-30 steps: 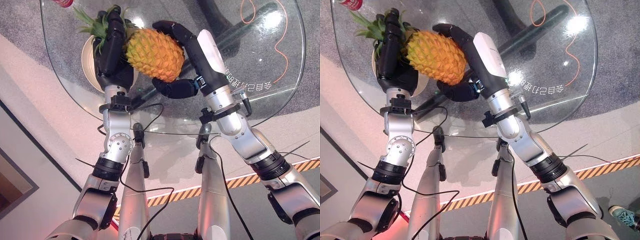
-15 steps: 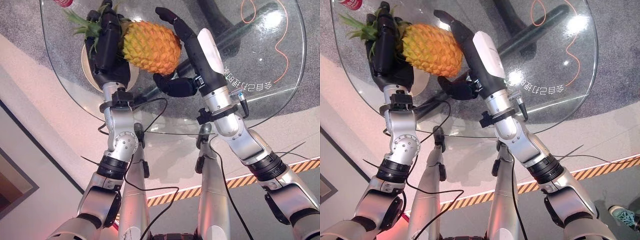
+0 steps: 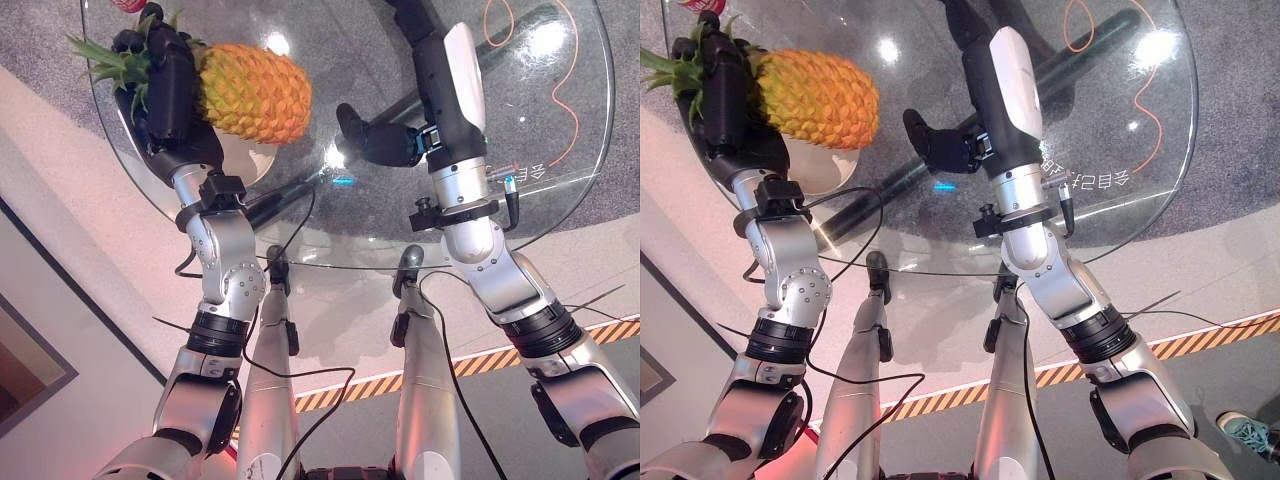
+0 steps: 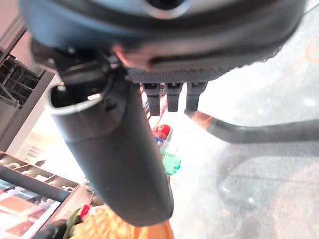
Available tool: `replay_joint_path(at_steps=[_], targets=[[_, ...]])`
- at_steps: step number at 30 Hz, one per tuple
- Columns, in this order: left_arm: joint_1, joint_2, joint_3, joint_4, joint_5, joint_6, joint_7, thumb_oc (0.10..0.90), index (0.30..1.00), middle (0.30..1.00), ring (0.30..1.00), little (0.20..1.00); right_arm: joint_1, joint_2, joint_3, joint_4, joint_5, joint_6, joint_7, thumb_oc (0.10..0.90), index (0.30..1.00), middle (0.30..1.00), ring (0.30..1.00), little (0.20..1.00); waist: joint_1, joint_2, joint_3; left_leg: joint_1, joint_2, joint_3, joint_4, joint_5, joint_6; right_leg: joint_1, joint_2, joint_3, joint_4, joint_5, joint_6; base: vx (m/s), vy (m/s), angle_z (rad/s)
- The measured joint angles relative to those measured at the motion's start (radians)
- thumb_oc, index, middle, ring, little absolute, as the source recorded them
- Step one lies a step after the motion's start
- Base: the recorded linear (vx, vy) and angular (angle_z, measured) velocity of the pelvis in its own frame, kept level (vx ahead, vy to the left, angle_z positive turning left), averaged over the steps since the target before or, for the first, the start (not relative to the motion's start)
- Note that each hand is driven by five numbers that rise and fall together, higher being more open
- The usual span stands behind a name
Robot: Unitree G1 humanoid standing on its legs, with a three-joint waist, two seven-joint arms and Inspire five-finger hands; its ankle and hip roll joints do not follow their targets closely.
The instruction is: Pick up the fruit to the plate
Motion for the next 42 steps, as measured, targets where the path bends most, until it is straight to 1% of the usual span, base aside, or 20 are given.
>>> replay_joint_path(at_steps=[5,10,13,16,19,20,24,28,35,38,39,41,42], targets=[[0.000,0.001,0.004,0.001,0.077,-0.034,0.066,0.100,0.300,0.300,0.300,0.200,0.003,0.000,0.000,0.004,-0.001,0.003,-0.034,0.800,0.900,0.900,0.900,0.900,0.001,0.000,0.000,-0.001,0.000,0.000,0.000,0.000,0.000,-0.001,0.000,0.000,0.000,0.000,0.000,0.00,0.000,0.00],[-0.001,0.005,0.006,0.006,0.230,-0.044,0.201,0.100,0.300,0.300,0.300,0.200,0.007,0.000,-0.012,0.072,0.002,0.004,-0.124,0.800,0.900,0.900,0.900,0.900,0.002,0.000,0.000,-0.001,0.000,0.000,0.000,0.000,0.000,-0.001,0.000,0.000,0.000,0.000,0.000,0.00,0.000,0.00],[-0.002,0.016,0.011,0.026,0.327,-0.064,0.287,0.100,0.300,0.300,0.300,0.200,0.035,-0.001,-0.053,0.124,0.013,0.015,-0.190,0.800,0.900,0.900,0.900,0.900,-0.001,0.000,0.000,-0.001,0.000,0.000,0.000,0.000,0.000,-0.001,0.000,0.000,0.000,0.000,0.000,0.00,0.000,0.00],[-0.010,0.037,0.022,0.062,0.407,-0.079,0.369,0.100,0.300,0.300,0.300,0.200,0.074,-0.001,-0.104,0.167,0.036,0.024,-0.280,0.800,0.900,0.900,0.900,0.900,-0.004,0.000,0.000,-0.001,0.000,0.001,0.000,0.000,0.000,-0.002,0.000,0.001,0.000,0.000,0.000,0.00,0.000,0.00],[-0.015,0.052,0.044,0.091,0.457,-0.094,0.417,0.100,0.300,0.300,0.300,0.200,0.094,-0.001,-0.131,0.198,0.076,0.027,-0.340,0.800,0.900,0.900,0.900,0.900,-0.017,0.000,0.000,-0.001,0.000,0.001,0.000,0.000,0.000,-0.002,0.001,0.002,0.000,0.000,0.000,0.00,0.012,0.00],[-0.018,0.061,0.047,0.108,0.471,-0.103,0.435,0.100,0.300,0.300,0.300,0.200,0.094,-0.001,-0.136,0.210,0.094,0.031,-0.356,0.800,0.900,0.900,0.900,0.900,-0.022,0.000,0.000,-0.001,0.000,0.001,0.000,0.000,0.000,-0.002,0.001,0.002,0.000,0.001,0.000,0.00,0.000,0.00],[-0.038,0.091,0.043,0.174,0.525,-0.105,0.468,0.100,0.300,0.300,0.300,0.200,0.102,-0.002,-0.177,0.254,0.173,0.035,-0.431,0.800,0.900,0.900,0.900,0.900,-0.028,-0.001,0.000,-0.001,0.003,0.004,0.000,0.000,0.000,-0.005,0.003,0.005,0.000,0.002,-0.001,0.00,0.000,0.00],[-0.055,0.103,0.043,0.220,0.556,-0.114,0.496,0.100,0.300,0.300,0.300,0.200,0.105,-0.003,-0.232,0.321,0.256,0.035,-0.498,0.800,0.900,0.900,0.900,0.900,-0.028,-0.001,0.001,-0.001,0.004,0.007,-0.001,0.000,0.000,-0.008,0.005,0.009,0.000,0.002,-0.001,0.00,0.000,0.00],[-0.102,0.142,0.037,0.333,0.576,-0.136,0.533,0.100,0.300,0.300,0.300,0.200,0.090,-0.008,-0.276,0.516,0.444,0.019,-0.611,0.800,0.900,0.900,0.900,0.900,-0.030,-0.006,0.003,-0.001,0.008,0.018,-0.003,0.000,0.000,-0.016,0.012,0.020,-0.003,0.006,-0.002,0.00,-0.002,-0.03],[-0.133,0.165,0.016,0.389,0.577,-0.144,0.548,0.100,0.300,0.300,0.300,0.200,0.078,-0.009,-0.299,0.608,0.533,-0.006,-0.637,0.800,0.900,0.900,0.900,0.900,-0.031,-0.007,0.003,-0.003,0.011,0.018,-0.004,0.000,-0.001,-0.018,0.015,0.020,-0.006,0.008,-0.004,-0.02,-0.010,-0.02],[-0.152,0.180,-0.002,0.412,0.577,-0.144,0.560,0.100,0.300,0.300,0.300,0.200,0.056,-0.009,-0.302,0.665,0.570,-0.013,-0.646,0.800,0.900,0.900,0.900,0.900,-0.031,-0.008,0.003,-0.005,0.012,0.019,-0.005,0.001,-0.001,-0.018,0.016,0.020,-0.010,0.011,-0.005,-0.01,-0.019,-0.04],[-0.182,0.204,-0.019,0.442,0.583,-0.143,0.567,0.100,0.300,0.300,0.300,0.200,0.029,-0.009,-0.309,0.745,0.662,-0.017,-0.655,0.800,0.900,0.900,0.900,0.900,-0.033,-0.009,0.004,-0.006,0.013,0.023,-0.010,0.002,-0.003,-0.020,0.017,0.022,-0.020,0.018,-0.004,0.00,-0.015,-0.04],[-0.189,0.209,-0.023,0.446,0.588,-0.143,0.570,0.100,0.300,0.300,0.300,0.200,0.022,-0.009,-0.310,0.759,0.681,-0.021,-0.655,0.800,0.900,0.900,0.900,0.900,-0.033,-0.009,0.004,-0.006,0.013,0.024,-0.012,0.002,-0.003,-0.021,0.017,0.022,-0.021,0.018,-0.004,0.00,0.000,0.00]])
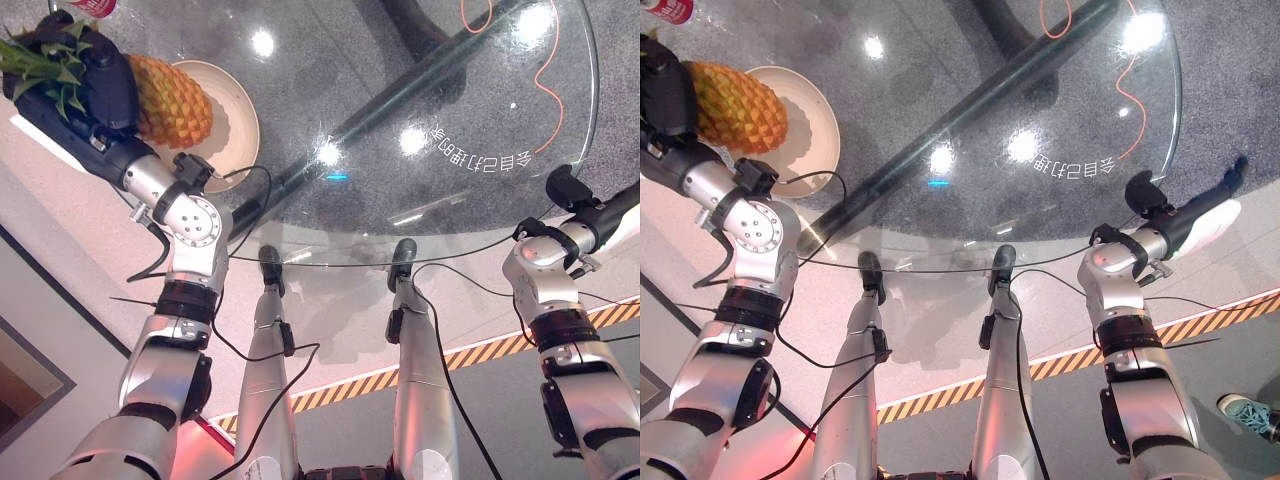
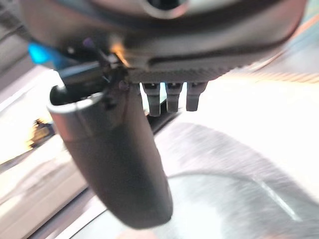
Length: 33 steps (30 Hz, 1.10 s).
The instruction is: Pick up the fruit to the plate
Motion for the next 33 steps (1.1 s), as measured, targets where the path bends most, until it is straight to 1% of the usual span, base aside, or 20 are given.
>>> replay_joint_path(at_steps=[2,5,7,11,16,19,24,31,33], targets=[[-0.021,0.008,-0.016,0.007,0.032,0.000,0.024,0.100,0.300,0.300,0.300,0.200,-0.008,0.000,0.001,0.057,0.078,-0.013,0.000,0.800,0.900,0.900,0.900,0.900,0.002,-0.001,0.000,0.000,0.000,0.001,-0.006,0.002,-0.001,-0.003,0.000,0.000,-0.001,0.000,0.000,0.00,0.000,0.00],[-0.046,0.025,-0.029,0.028,0.059,0.000,0.033,0.100,0.300,0.300,0.300,0.200,-0.035,0.000,0.000,0.139,0.157,-0.029,0.013,0.800,0.900,0.900,0.900,0.900,0.002,-0.001,0.001,0.000,0.001,0.001,-0.010,0.002,-0.001,-0.005,0.000,-0.002,-0.002,0.000,0.000,0.00,0.000,0.00],[-0.076,0.046,-0.057,0.070,0.061,0.001,0.035,0.100,0.300,0.300,0.300,0.200,-0.060,0.000,-0.005,0.204,0.185,-0.038,0.033,0.800,0.900,0.900,0.900,0.900,0.002,-0.001,0.001,0.000,0.001,0.000,-0.010,0.002,-0.001,-0.006,0.000,-0.002,-0.002,0.000,0.000,0.00,0.000,0.00],[-0.095,0.060,-0.073,0.107,0.060,0.000,0.033,0.100,0.300,0.300,0.300,0.200,-0.093,-0.001,-0.007,0.309,0.220,-0.042,0.073,0.800,0.900,0.900,0.900,0.900,0.004,-0.001,0.001,0.000,0.001,-0.001,-0.010,0.003,-0.001,-0.006,0.000,-0.002,-0.002,0.000,0.000,0.00,0.000,0.00],[-0.100,0.074,-0.096,0.149,0.059,0.000,0.031,0.100,0.300,0.300,0.300,0.200,-0.096,0.000,-0.012,0.406,0.282,-0.043,0.141,0.800,0.900,0.900,0.900,0.900,0.007,-0.001,0.001,0.000,0.001,-0.002,-0.011,0.005,-0.001,-0.005,0.000,-0.002,-0.001,0.001,-0.001,0.00,0.000,0.00],[-0.100,0.076,-0.096,0.152,0.058,0.000,0.030,0.100,0.300,0.300,0.300,0.200,-0.095,0.000,-0.014,0.454,0.285,-0.015,0.175,0.800,0.900,0.900,0.900,0.900,0.006,-0.001,0.001,0.000,0.001,-0.003,-0.011,0.006,-0.001,-0.005,0.000,-0.003,0.000,0.001,-0.001,0.00,0.000,0.00],[-0.103,0.077,-0.102,0.152,0.058,0.000,0.027,0.100,0.300,0.300,0.300,0.200,-0.094,-0.001,-0.014,0.499,0.311,0.063,0.271,0.800,0.900,0.900,0.900,0.900,0.006,-0.001,0.001,0.000,0.001,-0.005,-0.011,0.009,-0.002,-0.005,0.000,-0.004,0.000,0.002,-0.002,0.01,-0.019,0.00],[-0.104,0.077,-0.115,0.152,0.058,0.003,0.026,0.100,0.300,0.300,0.300,0.200,-0.084,0.000,-0.010,0.538,0.323,0.182,0.422,0.800,0.900,0.900,0.900,0.900,0.007,-0.002,0.000,0.000,0.001,-0.010,-0.010,0.012,-0.002,-0.002,0.001,-0.007,0.001,0.003,-0.003,0.00,0.000,0.00],[-0.104,0.078,-0.123,0.152,0.058,0.005,0.025,0.100,0.300,0.300,0.300,0.200,-0.081,0.000,-0.010,0.539,0.324,0.226,0.477,0.800,0.900,0.900,0.900,0.900,0.006,-0.003,0.000,0.000,0.002,-0.012,-0.009,0.012,-0.003,-0.001,0.001,-0.008,0.002,0.004,-0.004,0.00,0.000,0.00]])
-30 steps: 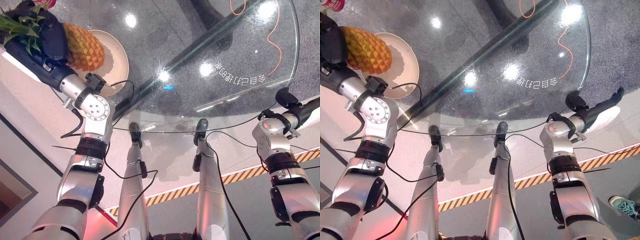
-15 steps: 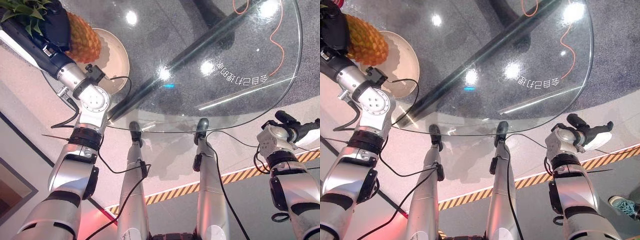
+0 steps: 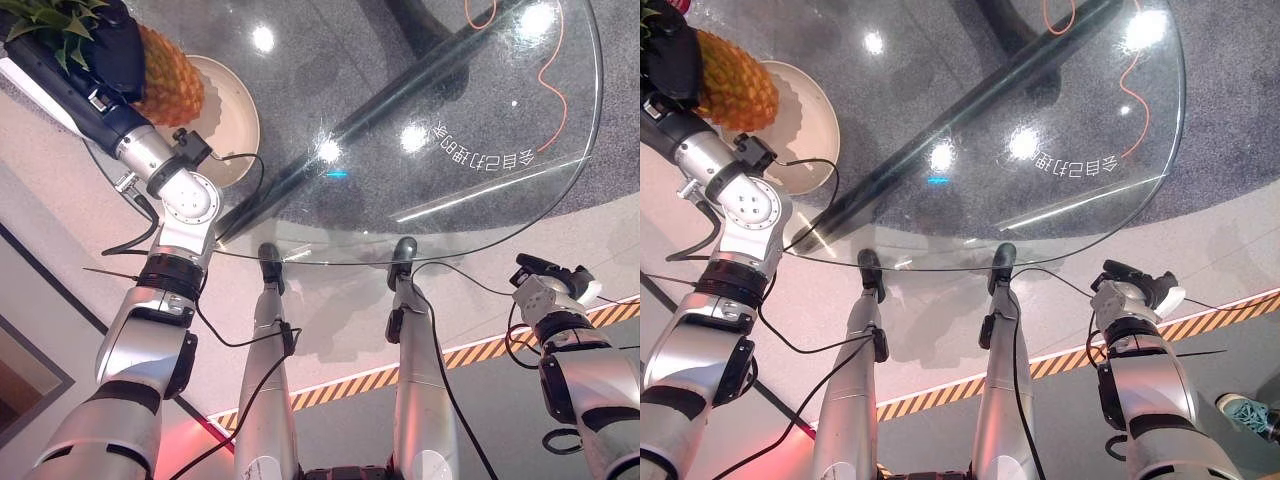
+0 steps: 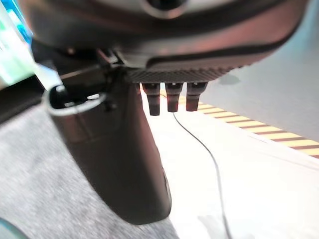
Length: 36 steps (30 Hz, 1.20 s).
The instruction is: Pick up the fruit to the plate
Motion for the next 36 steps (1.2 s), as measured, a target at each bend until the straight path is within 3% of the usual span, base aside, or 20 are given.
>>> replay_joint_path(at_steps=[4,10,21,36], targets=[[-0.001,0.000,-0.008,0.000,0.000,0.005,-0.029,0.100,0.300,0.300,0.300,0.200,0.020,0.000,0.007,0.005,0.004,0.076,0.130,0.800,0.900,0.900,0.900,0.900,-0.001,-0.002,-0.001,0.000,0.002,-0.010,0.003,0.001,-0.002,0.010,0.001,-0.012,0.000,0.001,-0.001,0.01,-0.012,0.04],[-0.003,0.008,-0.008,0.000,0.000,0.040,-0.043,0.100,0.300,0.300,0.300,0.200,0.039,0.001,0.014,0.043,0.003,0.123,0.276,0.800,0.900,0.900,0.900,0.900,0.001,-0.027,0.000,0.001,0.003,-0.012,0.006,0.005,-0.002,0.016,0.002,-0.015,0.000,0.004,-0.004,0.00,-0.002,0.01],[-0.003,0.010,-0.009,0.054,-0.002,0.081,-0.082,0.100,0.300,0.300,0.300,0.200,0.036,0.002,0.015,0.057,-0.001,0.124,0.313,0.800,0.900,0.900,0.900,0.900,0.001,-0.037,-0.001,0.002,0.005,-0.014,0.007,0.010,-0.001,0.018,0.005,-0.016,-0.002,0.011,-0.006,0.00,0.000,0.00],[-0.003,0.014,-0.009,0.094,-0.033,0.082,-0.109,0.100,0.300,0.300,0.300,0.200,0.035,0.003,0.015,0.057,-0.002,0.122,0.313,0.800,0.900,0.900,0.900,0.900,0.000,-0.045,-0.001,0.001,0.010,-0.012,0.004,0.010,-0.002,0.022,0.012,-0.016,-0.021,0.020,-0.007,0.00,0.001,0.00]])
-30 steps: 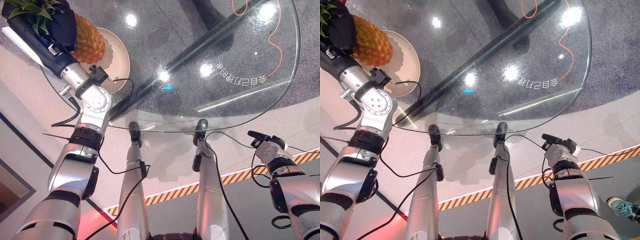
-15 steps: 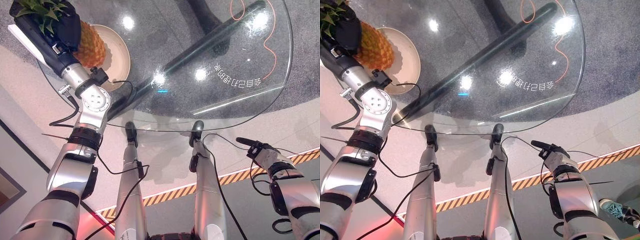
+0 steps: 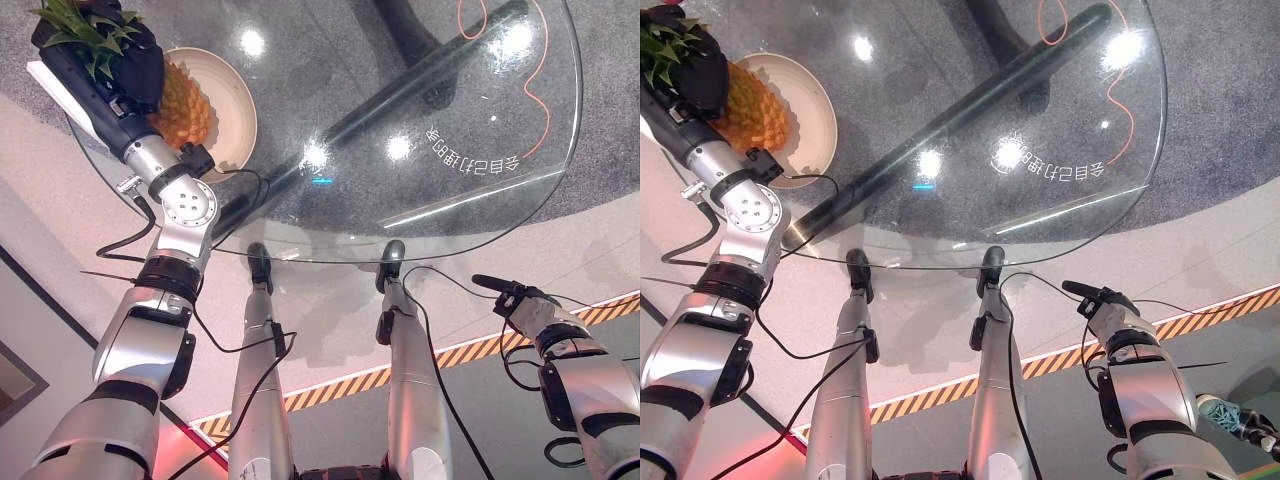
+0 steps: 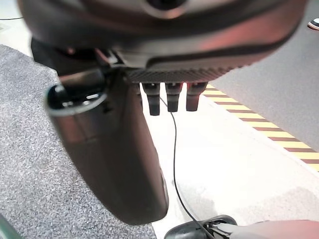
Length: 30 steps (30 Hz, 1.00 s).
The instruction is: Pick up the fruit to the plate
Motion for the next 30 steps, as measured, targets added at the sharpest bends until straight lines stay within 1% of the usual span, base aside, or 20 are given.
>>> replay_joint_path(at_steps=[12,13,14,15,16,17,18,19,20,30], targets=[[-0.001,0.015,-0.001,0.000,-0.003,0.000,0.000,0.105,0.305,0.305,0.305,0.205,-0.002,0.000,0.000,-0.001,-0.002,0.000,0.000,0.800,0.900,0.900,0.900,0.900,0.001,0.000,0.000,-0.001,0.001,0.001,-0.007,0.000,-0.001,0.000,0.002,-0.001,-0.010,0.001,0.000,0.00,0.000,0.00],[-0.001,0.015,-0.001,0.000,-0.003,0.000,-0.001,0.427,0.580,0.580,0.580,0.527,-0.002,0.000,0.000,-0.001,-0.002,-0.001,0.000,0.800,0.900,0.900,0.900,0.900,0.001,0.000,0.000,-0.001,0.002,0.001,-0.008,0.000,-0.001,0.000,0.002,-0.002,-0.011,0.001,0.000,0.00,0.000,0.00],[-0.002,0.015,-0.001,0.000,-0.003,0.000,-0.001,0.449,0.599,0.599,0.599,0.549,-0.002,0.000,0.000,-0.001,-0.002,-0.001,0.000,0.800,0.900,0.900,0.900,0.900,0.001,0.000,0.000,-0.001,0.002,0.001,-0.009,0.000,-0.001,0.000,0.002,-0.002,-0.011,0.001,0.000,0.00,0.000,0.00],[-0.002,0.015,-0.001,0.000,-0.003,0.000,-0.001,0.512,0.653,0.653,0.653,0.612,-0.002,0.000,0.000,-0.001,-0.002,-0.001,0.000,0.800,0.900,0.900,0.900,0.900,0.001,0.000,0.000,-0.001,0.002,0.001,-0.010,0.001,-0.001,0.000,0.002,-0.002,-0.011,0.001,0.000,0.00,0.000,0.00],[-0.002,0.015,-0.001,0.000,-0.003,0.000,-0.002,0.531,0.669,0.669,0.669,0.631,-0.002,0.000,0.000,-0.001,-0.002,-0.001,0.000,0.800,0.900,0.900,0.900,0.900,0.001,0.000,0.000,-0.001,0.002,0.001,-0.010,0.001,-0.001,0.000,0.002,-0.002,-0.011,0.001,0.000,0.00,0.000,0.00],[-0.002,0.015,-0.001,0.000,-0.003,0.000,-0.006,0.580,0.712,0.712,0.712,0.680,-0.002,0.000,0.000,-0.001,-0.002,-0.001,0.000,0.800,0.900,0.900,0.900,0.900,0.001,0.000,0.000,-0.001,0.002,0.001,-0.010,0.001,-0.001,0.000,0.002,-0.003,-0.011,0.001,0.000,0.00,0.000,0.00],[-0.002,0.015,-0.001,0.000,-0.003,0.000,-0.011,0.668,0.787,0.787,0.787,0.768,-0.002,0.000,0.000,-0.001,-0.002,-0.002,0.000,0.800,0.900,0.900,0.900,0.900,0.001,0.000,0.000,-0.001,0.002,0.001,-0.010,0.001,-0.002,0.000,0.002,-0.003,-0.011,0.001,0.000,0.00,0.000,0.00],[-0.002,0.015,-0.001,0.000,-0.004,0.000,-0.014,0.707,0.820,0.820,0.820,0.807,-0.002,0.000,0.000,-0.001,-0.002,-0.002,0.000,0.800,0.900,0.900,0.900,0.900,0.001,0.000,0.000,-0.001,0.002,0.001,-0.010,0.001,-0.002,0.000,0.002,-0.003,-0.011,0.001,0.000,0.00,0.000,0.00],[-0.002,0.015,-0.001,0.000,-0.004,0.000,-0.017,0.800,0.900,0.900,0.900,0.900,-0.002,0.000,0.000,-0.001,-0.002,-0.002,0.000,0.800,0.900,0.900,0.900,0.900,0.001,0.000,0.000,-0.001,0.002,0.001,-0.010,0.002,-0.002,0.000,0.002,-0.003,-0.011,0.001,0.000,0.00,0.000,0.00],[-0.004,0.015,-0.001,-0.003,-0.004,-0.015,-0.020,0.800,0.900,0.900,0.900,0.900,-0.002,0.000,0.001,-0.001,-0.002,-0.002,-0.001,0.800,0.900,0.900,0.900,0.900,0.004,0.000,0.000,-0.001,0.002,0.000,-0.014,0.002,-0.003,0.000,0.003,-0.004,-0.013,0.001,0.000,0.00,0.000,0.00]])
